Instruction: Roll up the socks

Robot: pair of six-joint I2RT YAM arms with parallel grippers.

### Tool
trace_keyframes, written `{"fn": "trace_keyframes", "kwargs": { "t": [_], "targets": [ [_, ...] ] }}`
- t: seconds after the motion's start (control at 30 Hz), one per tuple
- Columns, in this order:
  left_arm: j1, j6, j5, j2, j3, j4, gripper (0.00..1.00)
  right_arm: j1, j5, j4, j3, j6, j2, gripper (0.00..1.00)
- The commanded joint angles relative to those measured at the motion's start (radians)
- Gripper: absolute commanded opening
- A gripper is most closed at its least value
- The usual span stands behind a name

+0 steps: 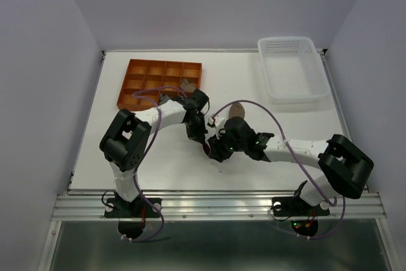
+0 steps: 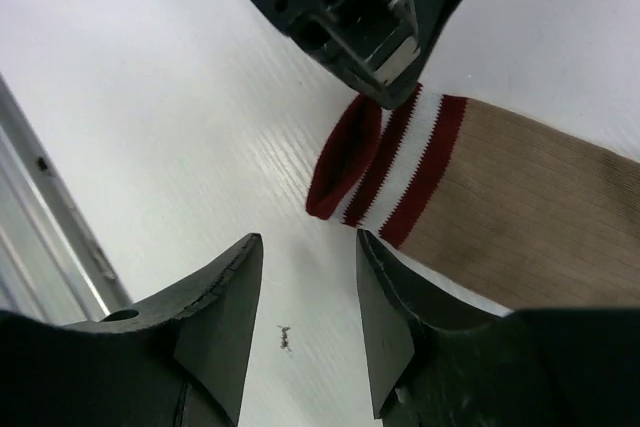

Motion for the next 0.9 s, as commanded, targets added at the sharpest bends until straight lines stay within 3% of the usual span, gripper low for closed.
{"fn": "trace_keyframes", "kwargs": {
  "t": [0.0, 0.23, 0.53, 0.67, 0.7, 0.77, 0.87],
  "targets": [
    [-0.007, -0.024, -0.021, 0.004, 0.059, -0.132, 0.0, 0.063, 0.207, 0.085, -0.024, -0.05, -0.001, 0.48],
    [-0.007, -0.038, -0.031, -0.004, 0.075, -0.162, 0.0, 0.175, 0.411, 0.158, -0.021, -0.06, 0.073, 0.52],
    [-0.007, -0.044, -0.019, -0.002, 0.072, -0.161, 0.0, 0.229, 0.479, 0.216, -0.003, -0.041, 0.127, 0.53],
    [-0.007, -0.045, -0.019, -0.01, 0.067, -0.159, 0.0, 0.229, 0.571, 0.219, 0.016, 0.022, 0.153, 0.45],
    [-0.007, -0.042, -0.016, -0.009, 0.066, -0.155, 0.0, 0.229, 0.58, 0.218, 0.02, 0.034, 0.157, 0.32],
    [-0.007, -0.038, -0.005, -0.003, 0.065, -0.155, 0.0, 0.229, 0.588, 0.218, 0.028, 0.063, 0.17, 0.16],
    [-0.007, -0.036, -0.008, -0.01, 0.059, -0.146, 0.0, 0.229, 0.576, 0.216, 0.024, 0.097, 0.162, 0.06]
  ]
}}
